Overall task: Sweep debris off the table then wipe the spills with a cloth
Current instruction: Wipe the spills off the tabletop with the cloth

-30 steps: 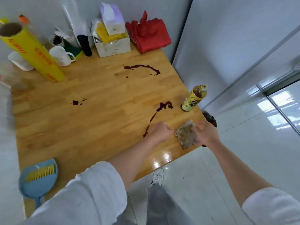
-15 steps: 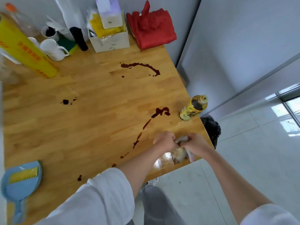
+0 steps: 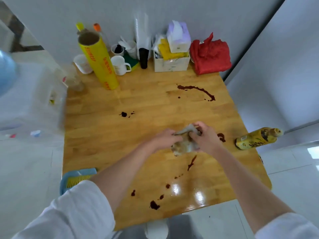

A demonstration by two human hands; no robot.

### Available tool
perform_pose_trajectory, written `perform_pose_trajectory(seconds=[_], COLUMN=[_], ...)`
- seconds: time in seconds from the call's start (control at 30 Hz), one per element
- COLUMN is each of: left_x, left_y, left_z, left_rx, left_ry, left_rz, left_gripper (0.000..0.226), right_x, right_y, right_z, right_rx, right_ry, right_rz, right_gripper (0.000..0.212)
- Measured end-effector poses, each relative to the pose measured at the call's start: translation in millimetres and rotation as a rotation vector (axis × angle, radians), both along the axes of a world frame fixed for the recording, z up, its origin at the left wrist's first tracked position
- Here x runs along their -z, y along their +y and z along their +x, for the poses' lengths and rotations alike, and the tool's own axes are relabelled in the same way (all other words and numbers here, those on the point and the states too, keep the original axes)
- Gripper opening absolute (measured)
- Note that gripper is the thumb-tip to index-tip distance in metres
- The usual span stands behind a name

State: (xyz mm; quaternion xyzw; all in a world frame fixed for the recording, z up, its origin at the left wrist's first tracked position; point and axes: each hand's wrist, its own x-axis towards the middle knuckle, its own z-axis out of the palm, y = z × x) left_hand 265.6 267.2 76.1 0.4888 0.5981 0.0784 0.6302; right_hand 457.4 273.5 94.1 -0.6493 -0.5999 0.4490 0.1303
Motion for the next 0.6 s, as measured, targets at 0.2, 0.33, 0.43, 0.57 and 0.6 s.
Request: perform_pose_trajectory(seconds=[0.2, 0.33, 0.43, 0.57, 0.6], left_x=[15.3, 12.2, 6.6, -1.4, -2.3], left_y=[-2.6, 3.6, 20.8, 62.5, 71.9], left_z=[-98.1, -124.0, -131.5, -139.4, -141.4], left_rx=[-0.135, -0.329, -0.315, -0.369, -0.394], left_ry=[-0.042, -0.334, -0.422, -0.380, -0.365], left_rz=[0.023, -0.098, -0.130, -0.118, -0.112], left_gripper=[0.047, 0.037, 0.030, 0.040, 0.043], right_x=[11.0, 16.3, 20.9, 24.1, 23.7], right_y=[-23.3, -40.7, -34.6, 12.0, 24.2], right_z=[-111.2, -153.9, -173.6, -189.6, -191.0], right_rx=[-0.100, -0.068, 0.077, 0.168, 0.172], right_ry=[-0.068, 0.163, 0.088, 0.095, 0.109], right_rz=[0.250, 0.039, 0.113, 0.141, 0.145], right_gripper=[0.012, 0.070, 0.083, 0.084, 0.078])
